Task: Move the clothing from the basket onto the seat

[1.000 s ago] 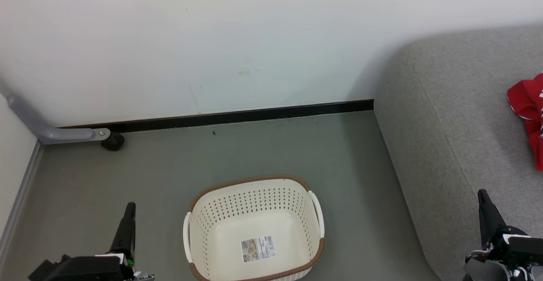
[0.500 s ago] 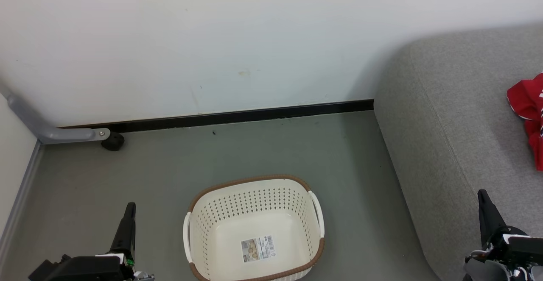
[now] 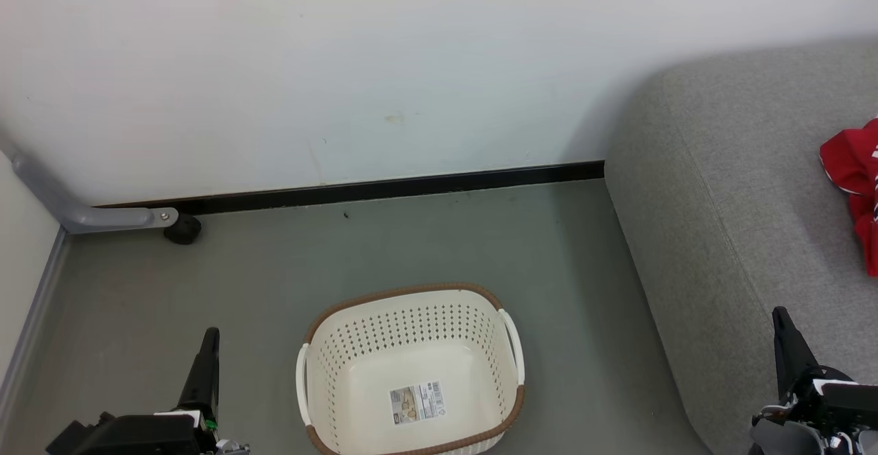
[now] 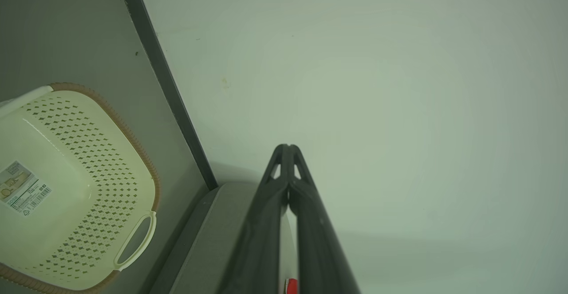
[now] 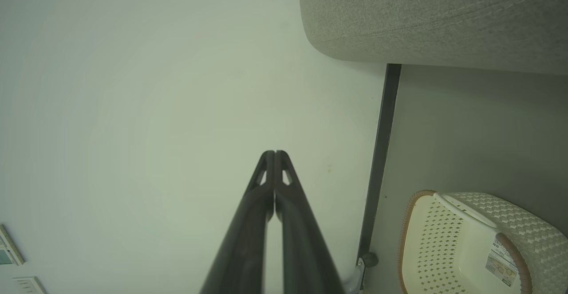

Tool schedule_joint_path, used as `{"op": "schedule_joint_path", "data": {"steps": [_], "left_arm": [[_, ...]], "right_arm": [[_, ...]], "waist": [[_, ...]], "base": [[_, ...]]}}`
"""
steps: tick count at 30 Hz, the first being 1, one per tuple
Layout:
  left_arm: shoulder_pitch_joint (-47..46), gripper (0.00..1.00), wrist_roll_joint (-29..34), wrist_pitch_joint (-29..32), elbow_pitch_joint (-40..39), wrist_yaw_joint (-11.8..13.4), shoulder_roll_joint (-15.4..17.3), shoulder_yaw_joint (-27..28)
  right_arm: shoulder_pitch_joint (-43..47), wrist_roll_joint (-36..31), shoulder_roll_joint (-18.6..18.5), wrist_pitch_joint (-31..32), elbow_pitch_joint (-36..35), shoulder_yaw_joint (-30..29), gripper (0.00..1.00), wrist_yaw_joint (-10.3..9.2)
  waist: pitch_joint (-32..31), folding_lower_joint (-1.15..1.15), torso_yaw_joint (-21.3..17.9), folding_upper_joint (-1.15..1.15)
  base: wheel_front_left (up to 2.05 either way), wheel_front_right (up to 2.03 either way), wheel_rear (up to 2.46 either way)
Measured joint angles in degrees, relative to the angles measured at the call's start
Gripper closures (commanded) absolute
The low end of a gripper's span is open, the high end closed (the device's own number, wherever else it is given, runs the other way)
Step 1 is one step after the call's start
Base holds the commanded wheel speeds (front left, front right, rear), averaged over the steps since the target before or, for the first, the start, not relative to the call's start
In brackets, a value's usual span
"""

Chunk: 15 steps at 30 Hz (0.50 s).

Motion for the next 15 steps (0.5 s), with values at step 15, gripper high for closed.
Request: {"op": "schedule_joint_path", "data": {"steps": [15], "left_arm": [[0.0,1.00,0.0,0.0,0.0,0.0,0.0,0.0]], "right_arm": [[0.0,0.0,0.0,0.0,0.0,0.0,1.00,0.00]], "waist": [[0.0,0.00,0.0,0.00]], "base": [[0.00,0.00,0.00]]}}
